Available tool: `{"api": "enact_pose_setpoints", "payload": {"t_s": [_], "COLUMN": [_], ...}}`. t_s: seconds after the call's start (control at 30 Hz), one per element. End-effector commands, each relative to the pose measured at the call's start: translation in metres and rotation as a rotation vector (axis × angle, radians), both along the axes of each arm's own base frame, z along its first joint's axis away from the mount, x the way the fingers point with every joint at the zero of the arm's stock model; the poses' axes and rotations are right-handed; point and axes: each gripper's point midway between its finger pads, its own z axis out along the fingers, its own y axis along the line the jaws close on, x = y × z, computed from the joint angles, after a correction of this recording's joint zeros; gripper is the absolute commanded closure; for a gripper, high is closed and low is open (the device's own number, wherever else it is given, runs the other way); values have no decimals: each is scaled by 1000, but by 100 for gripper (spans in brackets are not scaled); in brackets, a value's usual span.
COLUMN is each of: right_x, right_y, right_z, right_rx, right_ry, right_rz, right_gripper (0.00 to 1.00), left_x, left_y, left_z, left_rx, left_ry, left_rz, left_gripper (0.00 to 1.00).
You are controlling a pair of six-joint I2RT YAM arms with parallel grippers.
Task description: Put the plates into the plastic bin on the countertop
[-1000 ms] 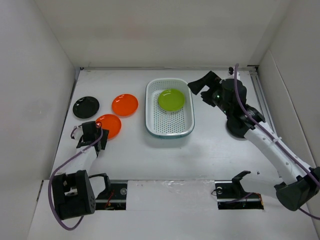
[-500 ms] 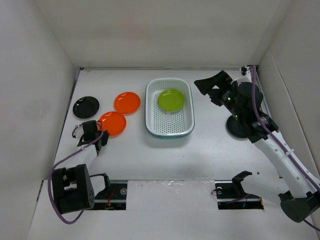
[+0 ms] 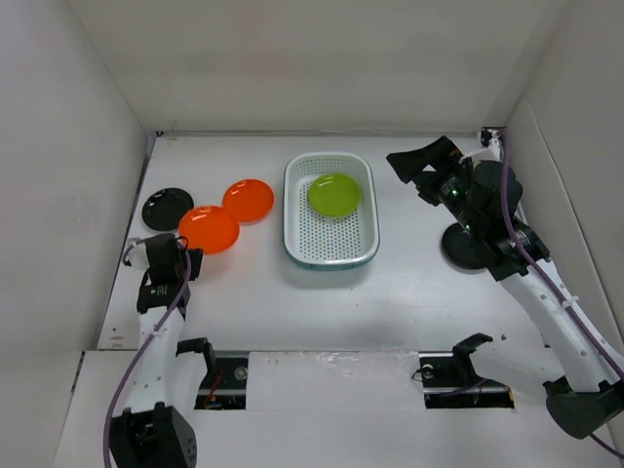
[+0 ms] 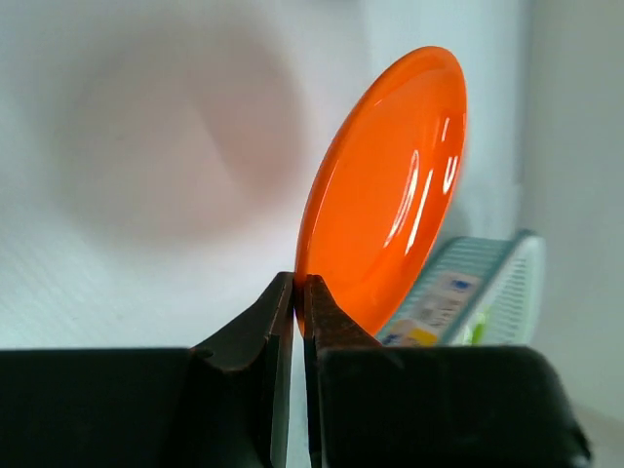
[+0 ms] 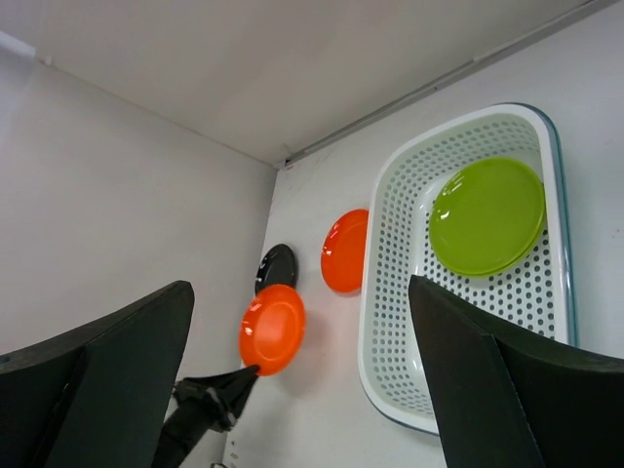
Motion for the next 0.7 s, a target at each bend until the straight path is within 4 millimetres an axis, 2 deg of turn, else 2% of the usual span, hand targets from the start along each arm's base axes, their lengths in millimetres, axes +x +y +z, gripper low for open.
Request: {"api": "enact_pose_setpoints", "payload": {"t_s": [0.0,0.03,0.07,0.1,0.13,0.17,0.2,0.23,0.27,0.3,0.33,0.37,0.4,0.43,0.47,0.5,0.53,0.57,0.6,0.67], "right_x": [-4,-3,-4,-4,-7,-9,-9,-12,-11,-12,-12,-11,-9,-12,-13,-14,-16,-22,-24,-36], "right_y": [-6,-6,-8,-8,-9,-13,-13,-15,-18,-22,-24,-29,-38,-43,-48,-53,-63,-70,-76,-83], "right_z": [19,12,8,8,6,6,6,7,3,4,7,3,5,12,11,10,16,19,19,22], "right_rx": [27,21,19,19,29,31,31,31,25,25,15,8,5,-1,-15,-20,-16,-13,-26,-37], "right_ry": [-48,-35,-30,-30,-26,-31,-31,-31,-18,-18,-26,-12,-5,-20,-19,-7,-18,-26,-30,-41], "right_rz": [-5,-5,-4,-4,-4,-13,-13,-13,-23,-32,-40,-56,-83,-87,-100,-112,-142,-158,-172,-182], "right_gripper": [3,3,3,3,3,3,3,3,3,3,3,3,3,3,3,3,3,3,3,2], "left_x": [17,23,26,34,49,63,74,87,105,116,131,139,142,146,154,160,169,173,184,189], "left_y": [12,11,6,3,-5,-23,-34,-49,-75,-91,-108,-129,-179,-200,-219,-244,-248,-261,-269,-288], "left_z": [93,111,118,138,135,152,157,170,159,160,196,201,182,186,208,185,181,183,161,152], "left_rx": [103,128,140,148,146,116,111,86,30,46,102,155,168,172,175,157,149,136,127,122], "left_ry": [-210,-260,-265,-308,-305,-377,-400,-455,-430,-414,-466,-452,-387,-384,-421,-369,-368,-380,-343,-330], "left_rz": [35,13,-31,-63,-129,-240,-321,-415,-520,-564,-593,-634,-727,-758,-779,-825,-821,-850,-867,-898], "left_gripper": [100,100,100,100,100,100,100,100,100,100,100,100,100,100,100,100,100,100,100,100]}}
